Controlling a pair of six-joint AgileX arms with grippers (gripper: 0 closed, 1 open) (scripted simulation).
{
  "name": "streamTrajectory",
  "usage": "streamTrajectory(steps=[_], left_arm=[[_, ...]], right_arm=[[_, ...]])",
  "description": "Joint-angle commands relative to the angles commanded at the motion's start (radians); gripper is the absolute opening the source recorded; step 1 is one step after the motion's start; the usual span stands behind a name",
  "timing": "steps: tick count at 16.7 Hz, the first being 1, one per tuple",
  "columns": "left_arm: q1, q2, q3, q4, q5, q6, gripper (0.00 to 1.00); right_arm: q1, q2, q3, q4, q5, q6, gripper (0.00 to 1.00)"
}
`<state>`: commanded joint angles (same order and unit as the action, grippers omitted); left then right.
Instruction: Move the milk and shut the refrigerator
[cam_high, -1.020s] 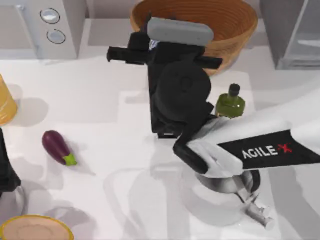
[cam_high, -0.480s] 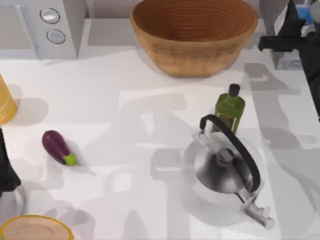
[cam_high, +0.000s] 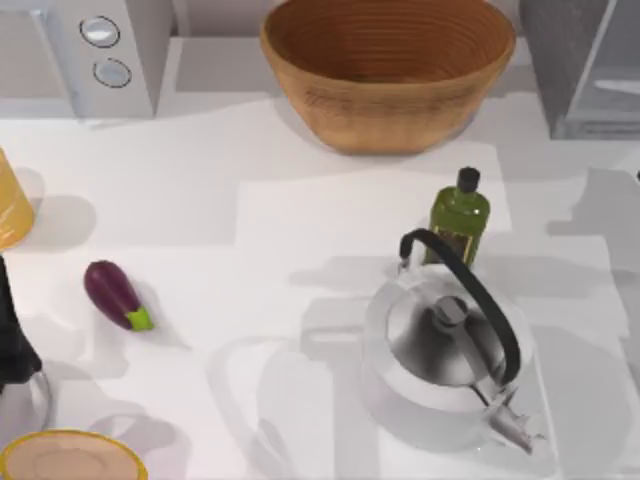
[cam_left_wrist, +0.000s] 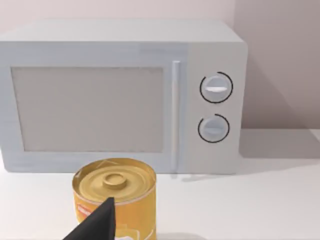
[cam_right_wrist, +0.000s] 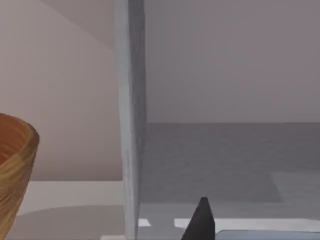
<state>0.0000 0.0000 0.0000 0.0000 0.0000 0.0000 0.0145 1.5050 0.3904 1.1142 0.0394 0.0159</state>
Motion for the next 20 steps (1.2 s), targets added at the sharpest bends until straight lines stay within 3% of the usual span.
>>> streamTrajectory(steps=[8,20], left_arm=[[0.0,0.0,0.0,0.0,0.0,0.0,1.0],[0.0,0.0,0.0,0.0,0.0,0.0,1.0]], right_arm=[[-0.037,0.069,0.065,-0.021,-0.007,0.0,0.0],[-0.138,0.602,0.71,-0.143,-0.174,-0.019,0.0]])
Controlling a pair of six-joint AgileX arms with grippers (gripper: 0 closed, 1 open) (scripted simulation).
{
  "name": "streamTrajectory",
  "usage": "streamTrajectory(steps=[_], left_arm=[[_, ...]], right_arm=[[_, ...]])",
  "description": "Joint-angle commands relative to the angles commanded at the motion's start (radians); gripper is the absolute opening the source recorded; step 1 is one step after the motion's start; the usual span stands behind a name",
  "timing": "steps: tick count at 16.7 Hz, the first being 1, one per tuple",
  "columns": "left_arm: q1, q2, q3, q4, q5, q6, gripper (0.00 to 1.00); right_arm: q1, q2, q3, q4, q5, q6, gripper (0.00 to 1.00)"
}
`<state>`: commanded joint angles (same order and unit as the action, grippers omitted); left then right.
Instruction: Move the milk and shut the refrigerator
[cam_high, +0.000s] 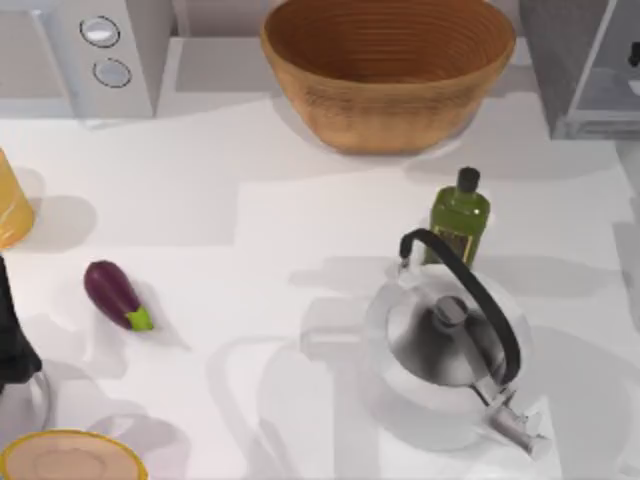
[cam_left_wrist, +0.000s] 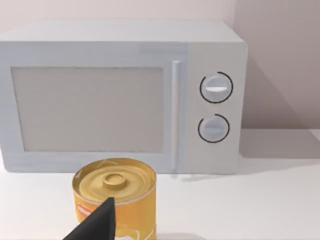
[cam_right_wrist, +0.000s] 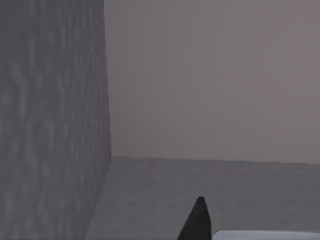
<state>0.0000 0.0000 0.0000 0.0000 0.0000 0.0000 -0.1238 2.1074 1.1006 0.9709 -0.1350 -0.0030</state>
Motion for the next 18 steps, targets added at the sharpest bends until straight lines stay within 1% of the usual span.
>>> streamTrajectory(steps=[3,5,16,18], left_arm=[[0.0,0.0,0.0,0.0,0.0,0.0,1.0],[0.0,0.0,0.0,0.0,0.0,0.0,1.0],[0.0,0.0,0.0,0.0,0.0,0.0,1.0],[0.0,0.0,0.0,0.0,0.0,0.0,1.0]], right_arm=[[-0.045,0.112,0.124,-0.045,-0.032,-0.002,0.0],[-0.073,0.149,0.159,-0.074,-0.039,-0.002,0.0],[-0.075,0.152,0.162,-0.076,-0.039,-0.002,0.0],[-0.075,0.152,0.162,-0.076,-0.039,-0.002,0.15]])
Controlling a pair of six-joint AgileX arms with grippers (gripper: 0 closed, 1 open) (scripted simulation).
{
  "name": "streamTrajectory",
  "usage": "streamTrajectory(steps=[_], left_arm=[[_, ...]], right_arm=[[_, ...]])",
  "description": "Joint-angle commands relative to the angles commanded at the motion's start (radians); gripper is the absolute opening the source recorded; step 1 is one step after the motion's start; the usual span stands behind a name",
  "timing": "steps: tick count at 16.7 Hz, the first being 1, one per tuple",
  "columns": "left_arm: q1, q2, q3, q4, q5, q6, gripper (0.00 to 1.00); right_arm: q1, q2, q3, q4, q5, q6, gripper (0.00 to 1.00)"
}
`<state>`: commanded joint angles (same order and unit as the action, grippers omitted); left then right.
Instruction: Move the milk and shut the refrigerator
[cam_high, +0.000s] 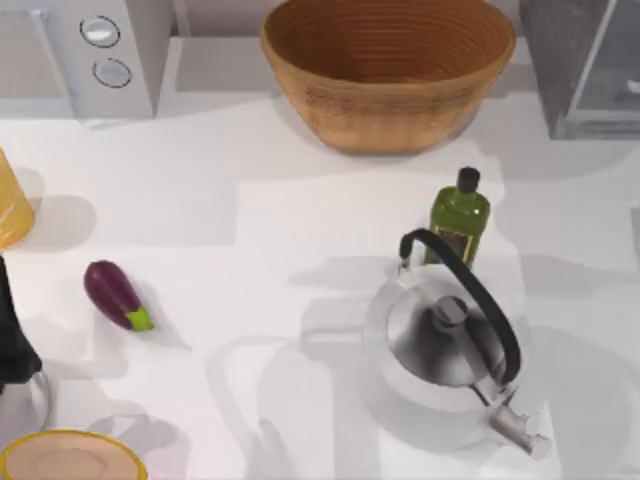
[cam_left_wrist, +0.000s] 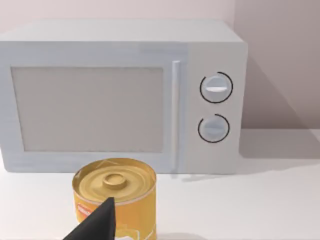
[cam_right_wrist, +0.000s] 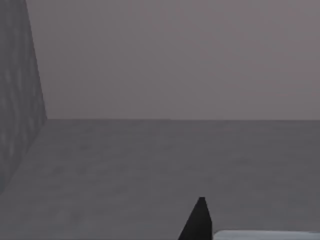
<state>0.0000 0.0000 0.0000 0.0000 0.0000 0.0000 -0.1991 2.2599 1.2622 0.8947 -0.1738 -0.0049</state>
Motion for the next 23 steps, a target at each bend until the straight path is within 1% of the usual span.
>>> streamTrajectory(steps=[11,12,23], left_arm=[[0.0,0.0,0.0,0.0,0.0,0.0,1.0],[0.0,0.0,0.0,0.0,0.0,0.0,1.0],[0.0,0.0,0.0,0.0,0.0,0.0,1.0]], right_arm=[[0.0,0.0,0.0,0.0,0.0,0.0,0.98],[0.0,0.0,0.0,0.0,0.0,0.0,1.0],[-0.002,-0.029,-0.013,-0.008,0.009,0.002,1.0]])
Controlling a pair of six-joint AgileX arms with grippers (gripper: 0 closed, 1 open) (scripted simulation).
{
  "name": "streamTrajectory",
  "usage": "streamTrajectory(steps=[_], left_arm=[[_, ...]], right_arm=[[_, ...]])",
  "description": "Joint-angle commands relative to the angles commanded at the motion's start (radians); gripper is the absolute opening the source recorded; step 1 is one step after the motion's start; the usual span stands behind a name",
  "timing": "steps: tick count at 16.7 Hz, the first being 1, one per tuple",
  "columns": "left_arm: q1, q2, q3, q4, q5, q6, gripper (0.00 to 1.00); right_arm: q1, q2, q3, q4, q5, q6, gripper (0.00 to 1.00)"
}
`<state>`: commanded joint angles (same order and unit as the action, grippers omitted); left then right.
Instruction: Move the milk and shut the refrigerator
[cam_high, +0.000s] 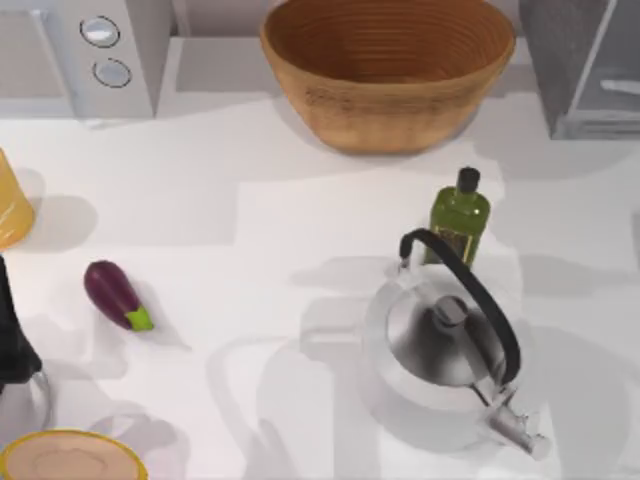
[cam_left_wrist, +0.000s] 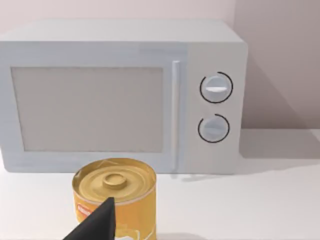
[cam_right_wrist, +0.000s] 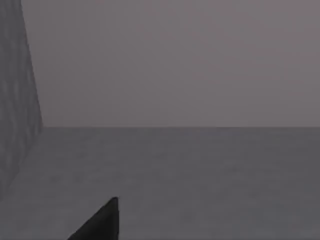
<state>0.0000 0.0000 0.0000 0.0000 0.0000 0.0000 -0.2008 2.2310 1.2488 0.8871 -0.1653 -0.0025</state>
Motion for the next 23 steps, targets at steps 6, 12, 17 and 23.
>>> streamTrajectory(steps=[6,12,17,23], left_arm=[[0.0,0.0,0.0,0.0,0.0,0.0,1.0],[0.0,0.0,0.0,0.0,0.0,0.0,1.0],[0.0,0.0,0.0,0.0,0.0,0.0,1.0],[0.0,0.0,0.0,0.0,0.0,0.0,1.0]], right_arm=[[0.021,-0.331,-0.171,-0.114,0.037,0.003,1.0],[0.087,-1.028,-0.505,-0.349,0.072,0.01,1.0],[0.132,-1.668,-0.84,-0.591,0.122,0.02,1.0],[0.181,-2.134,-1.165,-0.826,0.162,0.011,1.0]])
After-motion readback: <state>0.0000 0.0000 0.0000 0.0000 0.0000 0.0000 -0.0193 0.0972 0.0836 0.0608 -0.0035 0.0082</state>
